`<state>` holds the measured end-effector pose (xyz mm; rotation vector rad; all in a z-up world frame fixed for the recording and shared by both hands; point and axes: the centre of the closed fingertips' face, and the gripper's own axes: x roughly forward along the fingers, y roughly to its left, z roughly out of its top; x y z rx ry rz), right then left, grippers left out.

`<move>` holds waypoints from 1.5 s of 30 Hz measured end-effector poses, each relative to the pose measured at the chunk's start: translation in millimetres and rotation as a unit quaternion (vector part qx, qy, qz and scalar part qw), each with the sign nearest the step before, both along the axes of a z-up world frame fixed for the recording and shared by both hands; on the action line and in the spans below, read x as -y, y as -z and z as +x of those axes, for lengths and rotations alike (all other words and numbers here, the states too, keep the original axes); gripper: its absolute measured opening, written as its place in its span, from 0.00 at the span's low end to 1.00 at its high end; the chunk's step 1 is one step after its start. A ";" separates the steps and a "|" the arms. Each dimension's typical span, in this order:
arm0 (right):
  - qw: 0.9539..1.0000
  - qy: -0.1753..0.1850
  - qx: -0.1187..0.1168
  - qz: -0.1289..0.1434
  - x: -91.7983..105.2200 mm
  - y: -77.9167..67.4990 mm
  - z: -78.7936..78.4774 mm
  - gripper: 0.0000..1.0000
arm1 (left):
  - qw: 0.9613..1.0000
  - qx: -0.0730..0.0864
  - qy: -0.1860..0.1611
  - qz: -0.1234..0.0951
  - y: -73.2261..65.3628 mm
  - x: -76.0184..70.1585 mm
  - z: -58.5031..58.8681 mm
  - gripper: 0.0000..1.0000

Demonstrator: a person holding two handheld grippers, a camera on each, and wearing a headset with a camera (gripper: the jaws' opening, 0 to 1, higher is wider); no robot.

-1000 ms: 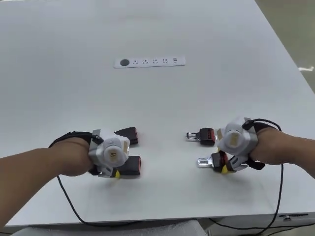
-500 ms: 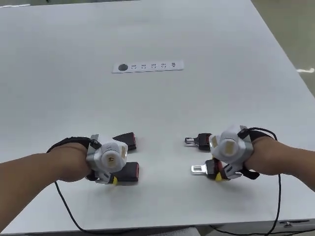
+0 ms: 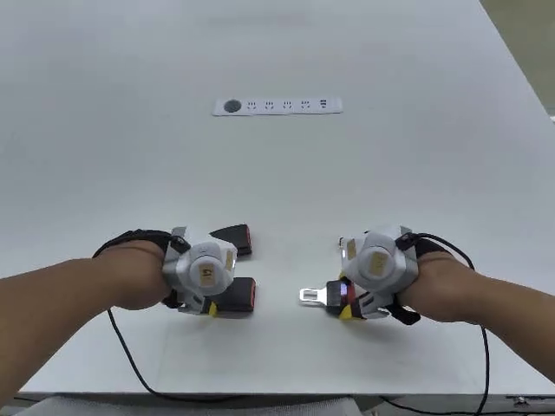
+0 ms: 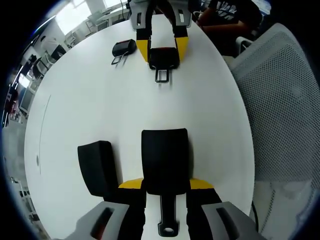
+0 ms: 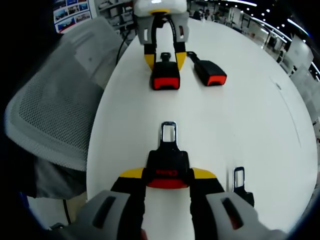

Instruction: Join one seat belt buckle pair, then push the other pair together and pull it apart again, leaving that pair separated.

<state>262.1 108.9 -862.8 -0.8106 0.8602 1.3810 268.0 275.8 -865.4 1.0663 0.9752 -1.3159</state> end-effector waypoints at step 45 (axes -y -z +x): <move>0.999 -0.019 0.036 -0.020 -100.0 4.6 -3.0 0.29 | 1.000 -0.005 0.006 0.017 3.1 3.8 -4.9 0.27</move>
